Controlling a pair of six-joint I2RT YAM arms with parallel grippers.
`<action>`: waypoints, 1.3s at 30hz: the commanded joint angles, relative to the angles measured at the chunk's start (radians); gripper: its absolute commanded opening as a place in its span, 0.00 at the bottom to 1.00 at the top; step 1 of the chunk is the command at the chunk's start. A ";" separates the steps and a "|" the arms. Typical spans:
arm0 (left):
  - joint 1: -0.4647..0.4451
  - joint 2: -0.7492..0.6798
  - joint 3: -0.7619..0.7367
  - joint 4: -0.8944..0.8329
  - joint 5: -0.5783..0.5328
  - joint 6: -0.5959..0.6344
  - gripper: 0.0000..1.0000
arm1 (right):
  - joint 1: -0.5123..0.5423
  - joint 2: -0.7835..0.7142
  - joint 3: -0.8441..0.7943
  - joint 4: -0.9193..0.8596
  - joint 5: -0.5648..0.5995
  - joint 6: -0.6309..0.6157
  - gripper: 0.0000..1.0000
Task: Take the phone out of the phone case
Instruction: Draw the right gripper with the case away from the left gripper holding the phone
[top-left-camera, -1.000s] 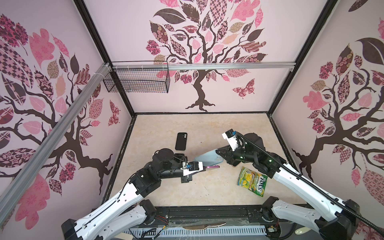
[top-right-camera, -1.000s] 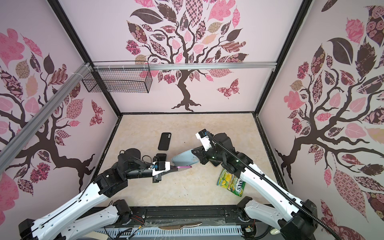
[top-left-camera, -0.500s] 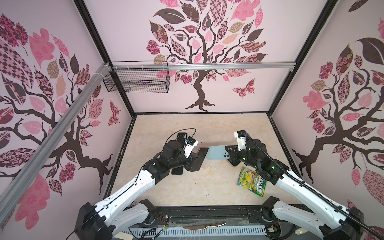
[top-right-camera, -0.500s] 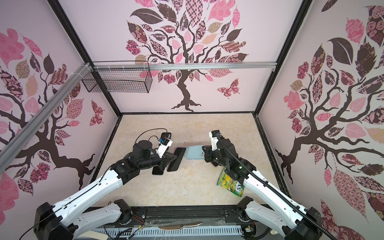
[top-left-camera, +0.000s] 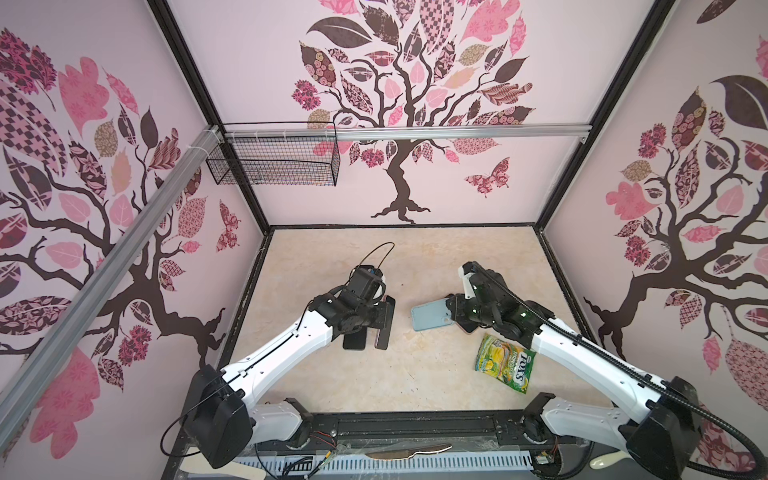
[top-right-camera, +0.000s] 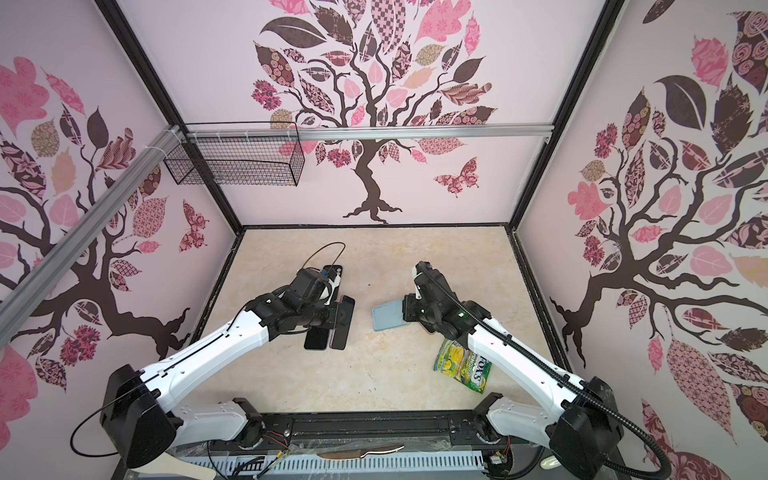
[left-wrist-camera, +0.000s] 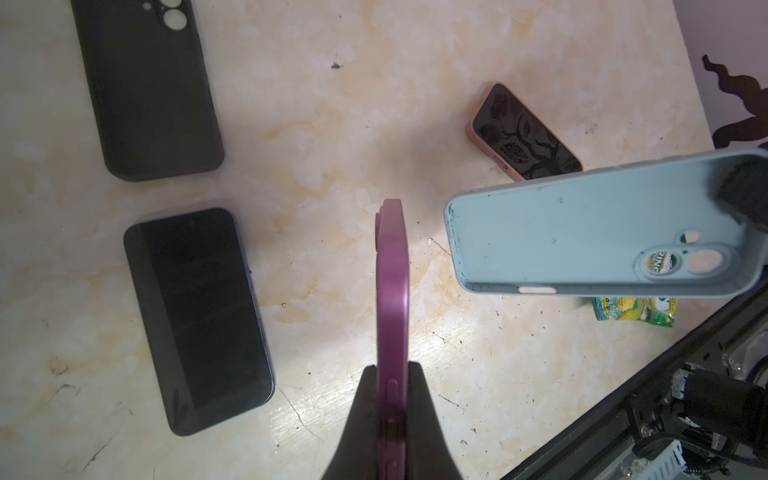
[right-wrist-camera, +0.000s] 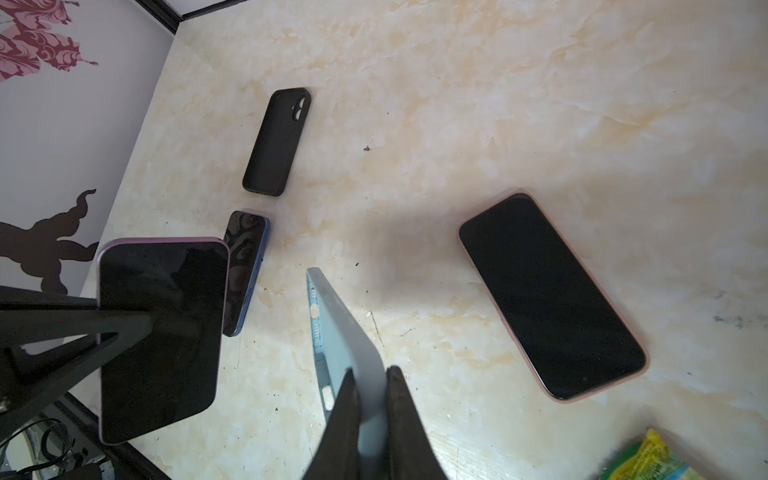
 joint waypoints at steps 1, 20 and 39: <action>0.005 0.001 0.011 0.014 0.032 -0.046 0.00 | 0.002 -0.021 -0.004 0.050 -0.069 0.005 0.02; 0.164 0.098 -0.054 0.202 0.354 -0.006 0.00 | -0.095 0.018 -0.038 0.126 -0.224 0.044 0.00; 0.261 0.258 -0.120 0.265 0.493 -0.081 0.00 | -0.144 0.137 -0.045 0.130 -0.255 0.147 0.00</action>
